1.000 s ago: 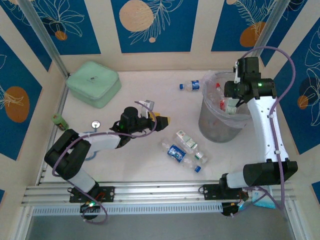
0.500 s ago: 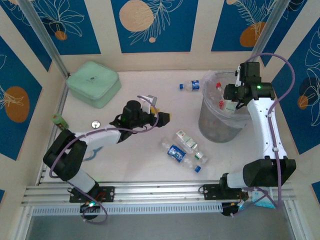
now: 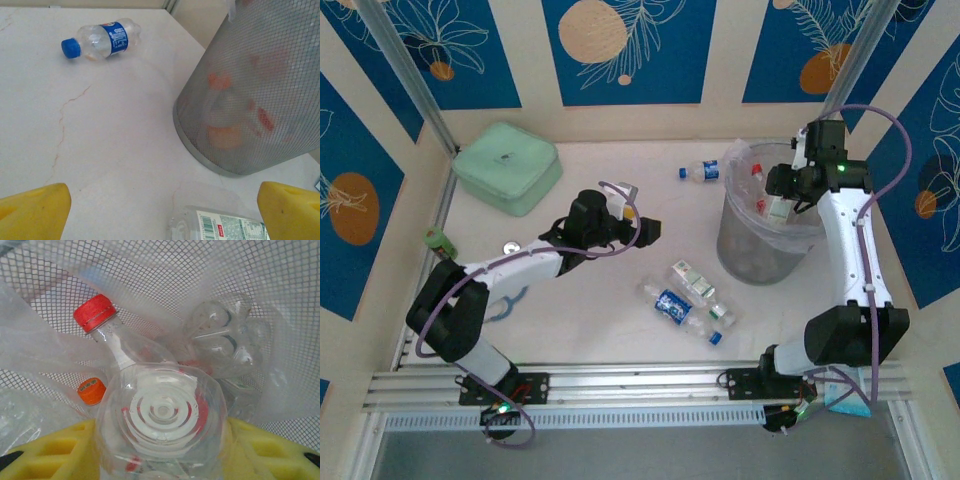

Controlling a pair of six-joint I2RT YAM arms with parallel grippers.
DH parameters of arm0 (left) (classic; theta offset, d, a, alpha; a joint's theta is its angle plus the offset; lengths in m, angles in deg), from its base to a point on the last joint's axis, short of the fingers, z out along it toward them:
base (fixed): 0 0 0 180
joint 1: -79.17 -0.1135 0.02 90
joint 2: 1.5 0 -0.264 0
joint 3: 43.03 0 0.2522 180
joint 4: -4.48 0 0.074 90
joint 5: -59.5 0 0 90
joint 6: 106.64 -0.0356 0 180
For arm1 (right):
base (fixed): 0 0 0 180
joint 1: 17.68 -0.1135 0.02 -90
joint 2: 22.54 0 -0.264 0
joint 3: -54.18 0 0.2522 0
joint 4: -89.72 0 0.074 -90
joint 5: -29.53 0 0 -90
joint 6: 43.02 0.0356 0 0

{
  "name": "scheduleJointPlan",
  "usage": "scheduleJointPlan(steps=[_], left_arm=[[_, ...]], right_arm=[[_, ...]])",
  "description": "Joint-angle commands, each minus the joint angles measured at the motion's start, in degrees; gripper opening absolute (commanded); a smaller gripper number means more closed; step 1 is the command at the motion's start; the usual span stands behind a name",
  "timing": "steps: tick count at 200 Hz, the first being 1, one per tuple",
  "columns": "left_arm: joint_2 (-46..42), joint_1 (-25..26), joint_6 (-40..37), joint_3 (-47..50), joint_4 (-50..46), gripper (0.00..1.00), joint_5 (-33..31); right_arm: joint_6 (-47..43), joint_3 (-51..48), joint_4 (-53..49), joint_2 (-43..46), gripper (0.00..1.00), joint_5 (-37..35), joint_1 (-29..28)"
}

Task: Put the plastic bottles in the bin

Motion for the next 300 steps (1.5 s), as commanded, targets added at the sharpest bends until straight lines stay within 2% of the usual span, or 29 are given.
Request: scheduleJointPlan(steps=[1,41,73,113,146,172,213,254,284,300], left_arm=[[-2.0,-0.5,-1.1,-0.4,-1.8,0.95,-3.0],[-4.5,-1.2,0.1,0.9,-4.7,0.95,-7.6],[-7.7,-3.7,3.5,3.1,-6.7,0.93,-11.6],[-15.1,-10.5,7.7,7.9,-7.2,0.92,-9.4],[-24.0,-17.6,9.5,10.9,-9.4,0.92,-3.7],[-31.0,-20.9,8.4,10.3,-15.6,0.94,-5.4],[-37.0,-22.7,7.3,7.5,-23.5,0.94,-9.9],[-37.5,-23.0,9.9,7.5,-25.0,0.93,-9.4],[-38.0,-23.3,10.7,7.5,-26.1,0.92,-10.5],[-38.0,-23.5,10.8,7.1,-26.9,0.91,-10.1]], right_arm=[[2.3,-1.7,-6.1,-6.7,0.0,15.3,-2.8],[3.3,1.0,-0.6,-8.8,0.0,22.6,-4.6],[3.1,5.7,0.7,-12.8,0.0,27.0,-8.9],[4.1,10.7,2.1,-18.2,0.0,29.4,-16.4],[4.7,14.6,3.1,-22.7,0.0,31.5,-22.2],[4.9,17.9,4.2,-26.1,0.0,34.2,-26.3],[4.1,25.9,3.3,-33.0,0.0,36.2,-32.0],[4.1,33.9,3.5,-38.6,0.0,41.2,-36.0],[3.6,40.6,1.2,-42.2,0.04,43.1,-38.7],[3.6,43.0,0.2,-43.3,0.1,44.8,-39.7]])
